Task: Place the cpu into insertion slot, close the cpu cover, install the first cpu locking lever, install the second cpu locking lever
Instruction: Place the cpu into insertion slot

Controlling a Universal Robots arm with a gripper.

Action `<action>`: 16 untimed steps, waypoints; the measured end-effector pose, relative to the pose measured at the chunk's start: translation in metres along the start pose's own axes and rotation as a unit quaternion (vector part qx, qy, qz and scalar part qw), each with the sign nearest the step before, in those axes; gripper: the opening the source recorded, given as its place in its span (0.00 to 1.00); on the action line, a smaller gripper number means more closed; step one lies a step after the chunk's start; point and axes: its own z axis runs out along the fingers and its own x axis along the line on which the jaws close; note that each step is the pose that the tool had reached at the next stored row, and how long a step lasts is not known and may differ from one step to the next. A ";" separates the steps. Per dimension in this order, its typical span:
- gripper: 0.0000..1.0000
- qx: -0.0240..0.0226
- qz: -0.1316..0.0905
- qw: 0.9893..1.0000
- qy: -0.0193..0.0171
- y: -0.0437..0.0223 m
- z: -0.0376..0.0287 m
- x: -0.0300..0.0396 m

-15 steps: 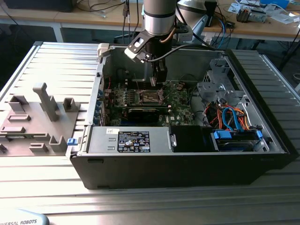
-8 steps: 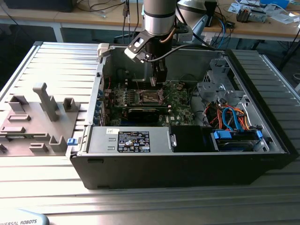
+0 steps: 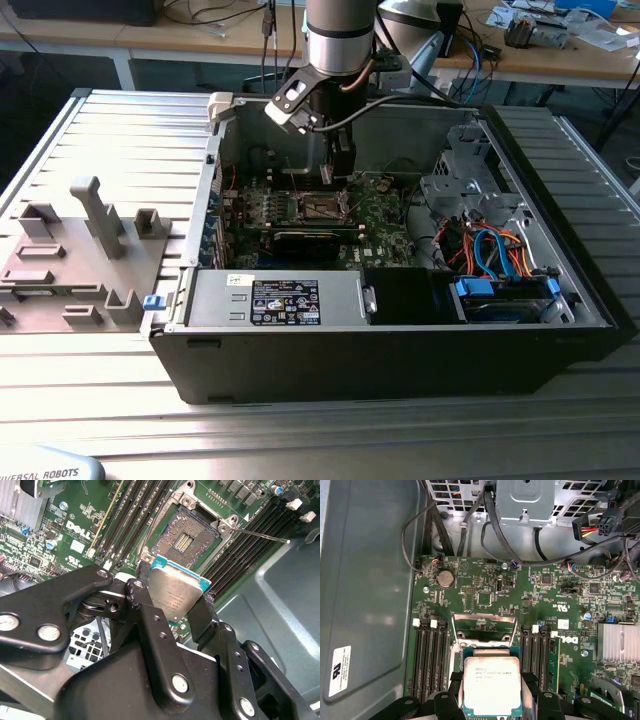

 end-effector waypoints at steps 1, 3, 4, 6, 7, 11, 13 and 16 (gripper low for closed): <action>0.54 0.000 0.002 1.000 0.000 0.0000 0.0000 0.0000; 0.54 0.000 0.004 1.000 0.000 0.0000 0.0001 0.0000; 0.54 0.000 0.006 1.000 -0.001 0.0000 0.0001 0.0000; 0.54 0.000 0.008 1.000 -0.001 0.0000 0.0002 0.0000; 0.54 0.000 0.008 1.000 -0.001 0.0000 0.0002 0.0000; 0.54 0.000 0.011 1.000 -0.001 0.0000 0.0004 0.0000; 0.54 0.000 0.013 1.000 -0.001 0.0000 0.0004 0.0000; 0.54 0.000 0.014 1.000 -0.001 0.0000 0.0005 0.0000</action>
